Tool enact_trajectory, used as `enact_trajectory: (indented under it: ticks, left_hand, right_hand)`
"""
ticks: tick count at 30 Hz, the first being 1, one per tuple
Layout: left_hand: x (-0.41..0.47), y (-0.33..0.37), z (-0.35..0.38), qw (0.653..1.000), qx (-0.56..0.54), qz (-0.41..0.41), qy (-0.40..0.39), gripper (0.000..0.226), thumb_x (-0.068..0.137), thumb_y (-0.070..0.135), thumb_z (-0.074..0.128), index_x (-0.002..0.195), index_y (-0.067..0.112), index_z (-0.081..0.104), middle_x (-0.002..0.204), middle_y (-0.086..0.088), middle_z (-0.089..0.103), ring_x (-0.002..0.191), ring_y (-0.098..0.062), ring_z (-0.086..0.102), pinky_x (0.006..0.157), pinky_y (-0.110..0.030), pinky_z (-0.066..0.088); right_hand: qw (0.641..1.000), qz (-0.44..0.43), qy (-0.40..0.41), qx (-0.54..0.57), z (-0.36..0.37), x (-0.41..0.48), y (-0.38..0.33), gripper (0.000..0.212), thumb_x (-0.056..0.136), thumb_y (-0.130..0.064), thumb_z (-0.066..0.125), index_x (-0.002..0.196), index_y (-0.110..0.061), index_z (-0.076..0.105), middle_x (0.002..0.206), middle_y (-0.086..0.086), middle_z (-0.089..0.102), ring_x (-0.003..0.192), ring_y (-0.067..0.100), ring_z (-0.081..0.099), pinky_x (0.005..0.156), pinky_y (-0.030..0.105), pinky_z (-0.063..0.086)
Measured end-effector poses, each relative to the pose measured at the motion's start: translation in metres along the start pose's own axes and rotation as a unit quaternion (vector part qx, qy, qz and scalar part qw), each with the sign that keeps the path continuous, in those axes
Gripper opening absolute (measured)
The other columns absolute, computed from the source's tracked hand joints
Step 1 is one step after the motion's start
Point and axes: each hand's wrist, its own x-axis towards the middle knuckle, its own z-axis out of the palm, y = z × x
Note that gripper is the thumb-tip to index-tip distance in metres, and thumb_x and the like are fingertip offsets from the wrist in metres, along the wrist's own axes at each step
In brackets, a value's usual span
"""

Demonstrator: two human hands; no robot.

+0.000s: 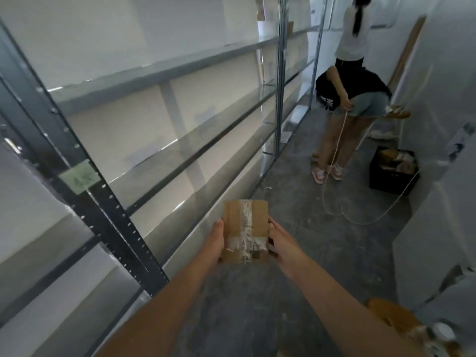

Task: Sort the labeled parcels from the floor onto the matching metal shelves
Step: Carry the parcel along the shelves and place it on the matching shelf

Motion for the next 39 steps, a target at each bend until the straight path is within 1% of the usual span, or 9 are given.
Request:
enact_trajectory:
  ticks: [3, 8, 15, 18, 22, 25, 28, 33, 39]
  left_hand:
    - [-0.041, 0.037, -0.023, 0.999, -0.036, 0.022, 0.006, 0.053, 0.104, 0.054, 0.027, 0.125, 0.016, 0.058, 0.119, -0.008, 0.067, 0.109, -0.028, 0.065, 0.093, -0.045, 0.055]
    - [-0.071, 0.068, -0.086, 0.995, -0.075, 0.061, 0.023, 0.049, 0.098, 0.065, 0.032, 0.13, 0.034, 0.053, 0.123, -0.005, 0.066, 0.112, -0.026, 0.064, 0.092, -0.057, 0.054]
    - [-0.14, 0.094, -0.203, 0.986, -0.071, 0.111, 0.105, 0.057, 0.092, 0.072, 0.038, 0.126, 0.03, 0.057, 0.117, -0.004, 0.07, 0.109, -0.027, 0.067, 0.088, -0.054, 0.056]
    - [-0.182, 0.084, -0.249, 0.975, -0.1, 0.136, 0.145, 0.052, 0.094, 0.069, 0.038, 0.124, 0.03, 0.056, 0.115, -0.006, 0.068, 0.105, -0.027, 0.067, 0.089, -0.051, 0.058]
    - [-0.238, 0.048, -0.297, 0.954, -0.128, 0.163, 0.214, 0.063, 0.089, 0.075, 0.043, 0.128, 0.027, 0.053, 0.118, -0.001, 0.066, 0.103, -0.018, 0.066, 0.064, -0.032, 0.059]
    - [-0.272, 0.02, -0.324, 0.948, -0.144, 0.181, 0.221, 0.076, 0.078, 0.078, 0.052, 0.12, 0.017, 0.066, 0.113, -0.005, 0.073, 0.101, -0.022, 0.071, 0.076, -0.036, 0.063]
    - [-0.301, 0.005, -0.357, 0.928, -0.16, 0.205, 0.268, 0.085, 0.07, 0.079, 0.058, 0.12, 0.012, 0.067, 0.113, -0.01, 0.073, 0.101, -0.026, 0.069, 0.09, -0.04, 0.059]
    - [-0.355, -0.013, -0.417, 0.88, -0.165, 0.274, 0.351, 0.055, 0.087, 0.057, 0.062, 0.118, 0.012, 0.07, 0.097, -0.007, 0.075, 0.081, -0.02, 0.069, 0.069, -0.028, 0.056]
    - [-0.412, -0.036, -0.466, 0.849, -0.182, 0.337, 0.364, 0.047, 0.086, 0.046, 0.069, 0.123, 0.018, 0.068, 0.112, -0.007, 0.076, 0.105, -0.026, 0.072, 0.094, -0.049, 0.057]
  right_hand:
    - [0.999, -0.018, -0.018, -0.033, 0.024, -0.011, -0.036, 0.035, 0.107, -0.036, 0.032, 0.133, -0.044, 0.052, 0.125, -0.006, 0.065, 0.106, 0.013, 0.063, 0.098, 0.038, 0.05]
    - [0.995, -0.033, -0.072, -0.062, 0.085, -0.039, -0.091, 0.032, 0.105, -0.041, 0.035, 0.096, -0.032, 0.064, 0.091, -0.008, 0.066, 0.084, 0.011, 0.061, 0.083, 0.033, 0.049]
    - [0.963, -0.081, -0.23, -0.116, 0.194, -0.083, -0.112, 0.046, 0.101, -0.056, 0.033, 0.133, -0.029, 0.052, 0.113, -0.008, 0.064, 0.106, 0.012, 0.059, 0.11, 0.04, 0.038]
    - [0.948, -0.092, -0.272, -0.14, 0.246, -0.109, -0.109, 0.048, 0.1, -0.051, 0.04, 0.141, -0.027, 0.045, 0.119, -0.004, 0.065, 0.104, 0.011, 0.062, 0.095, 0.035, 0.048]
    - [0.937, -0.073, -0.301, -0.16, 0.309, -0.146, -0.1, 0.047, 0.097, -0.053, 0.046, 0.135, -0.025, 0.051, 0.115, -0.001, 0.067, 0.101, 0.018, 0.065, 0.083, 0.038, 0.054]
    - [0.924, -0.062, -0.322, -0.195, 0.349, -0.176, -0.088, 0.062, 0.084, -0.067, 0.056, 0.133, -0.03, 0.052, 0.125, 0.004, 0.064, 0.113, 0.03, 0.061, 0.101, 0.052, 0.047]
    - [0.91, -0.063, -0.358, -0.198, 0.387, -0.203, -0.074, 0.093, 0.052, -0.082, 0.071, 0.13, -0.035, 0.053, 0.127, 0.004, 0.064, 0.115, 0.033, 0.061, 0.101, 0.058, 0.047]
    - [0.89, -0.104, -0.407, -0.177, 0.446, -0.262, -0.06, 0.076, 0.069, -0.074, 0.064, 0.13, -0.03, 0.052, 0.121, 0.006, 0.066, 0.109, 0.031, 0.064, 0.089, 0.054, 0.055]
    - [0.859, -0.133, -0.472, -0.147, 0.489, -0.312, -0.047, 0.073, 0.075, -0.073, 0.057, 0.131, -0.027, 0.053, 0.125, 0.006, 0.066, 0.111, 0.028, 0.065, 0.095, 0.053, 0.053]
